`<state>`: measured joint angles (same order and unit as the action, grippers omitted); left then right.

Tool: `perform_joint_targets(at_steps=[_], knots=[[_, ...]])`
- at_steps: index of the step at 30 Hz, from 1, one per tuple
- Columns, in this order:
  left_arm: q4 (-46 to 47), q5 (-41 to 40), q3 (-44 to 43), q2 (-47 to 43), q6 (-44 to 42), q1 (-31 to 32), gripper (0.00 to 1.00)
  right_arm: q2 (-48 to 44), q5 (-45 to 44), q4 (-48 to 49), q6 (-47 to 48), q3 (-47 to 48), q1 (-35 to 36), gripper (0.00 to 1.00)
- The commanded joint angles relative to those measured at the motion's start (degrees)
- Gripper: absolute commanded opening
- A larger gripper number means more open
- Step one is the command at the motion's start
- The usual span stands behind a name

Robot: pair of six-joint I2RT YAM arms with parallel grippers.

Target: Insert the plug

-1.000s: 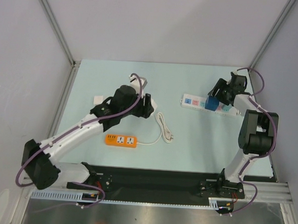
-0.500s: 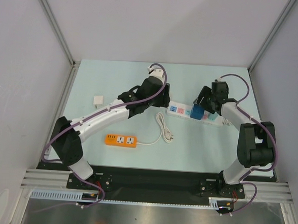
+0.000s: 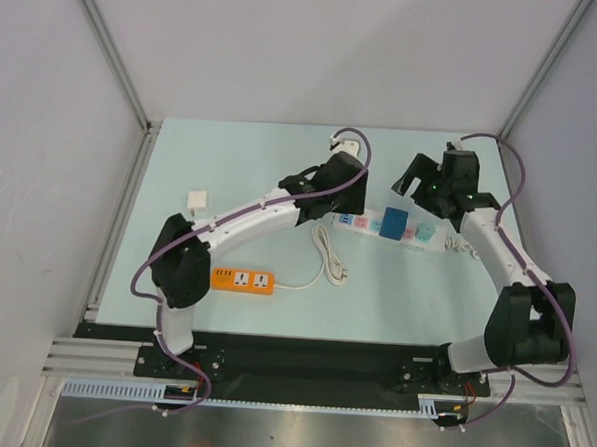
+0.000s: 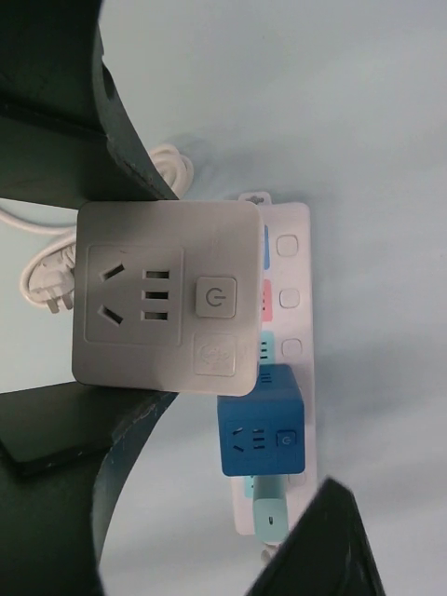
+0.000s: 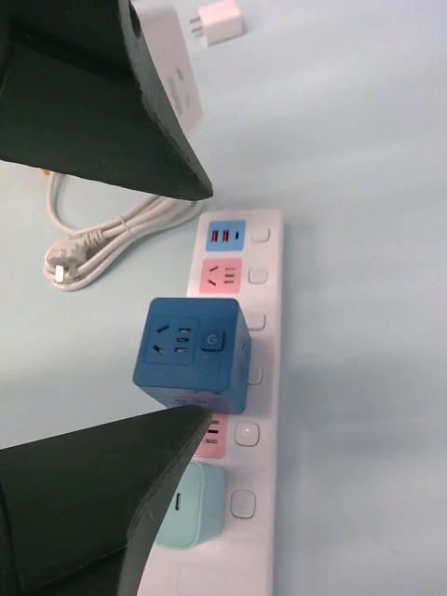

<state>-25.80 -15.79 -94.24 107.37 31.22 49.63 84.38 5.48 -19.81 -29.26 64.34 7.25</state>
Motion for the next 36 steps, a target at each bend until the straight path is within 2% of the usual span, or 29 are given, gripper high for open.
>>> perform_joint_targets(at_steps=[1,2,5,6,8,9,11,13,15,21,36], knots=[[-1.5,1.4,-6.6,3.7,1.6,0.9,0.00,-5.4,1.2,-2.9,2.2,1.3,-0.7,0.96],[-2.7,2.5,-8.7,4.8,1.9,0.9,0.00,-7.8,1.5,-2.7,2.4,-0.8,-0.7,0.94],[-3.6,4.0,-11.0,8.4,3.3,0.9,0.00,-12.1,2.0,-1.7,3.4,-4.9,-1.1,0.78],[-3.8,4.3,-11.3,8.9,3.7,0.9,0.00,-12.8,2.6,-1.4,3.6,-5.8,-1.3,0.62],[-4.5,3.7,-12.1,10.5,4.0,0.9,0.00,-14.1,4.5,-0.6,4.3,-7.0,-1.5,0.46],[-4.5,3.0,-12.3,10.8,4.5,0.9,0.00,-14.5,4.7,-0.5,4.6,-7.7,-1.7,0.33],[-4.5,2.8,-13.6,12.2,4.6,0.9,0.00,-14.6,6.0,0.8,5.1,-8.5,-1.7,0.22],[-4.3,3.3,-15.3,14.2,4.2,0.9,0.00,-13.5,9.5,3.8,4.7,-10.0,-1.7,0.17],[-4.0,3.5,-17.5,15.3,3.4,0.9,0.00,-11.6,10.6,4.5,4.5,-10.4,-1.4,0.12],[-4.8,0.3,-19.4,17.7,3.7,0.9,0.00,-6.9,9.7,7.3,3.6,-12.8,-0.6,0.07],[-5.3,-1.6,-19.8,20.5,6.1,0.9,0.00,-1.8,6.4,5.8,4.0,-11.9,0.0,0.06]])
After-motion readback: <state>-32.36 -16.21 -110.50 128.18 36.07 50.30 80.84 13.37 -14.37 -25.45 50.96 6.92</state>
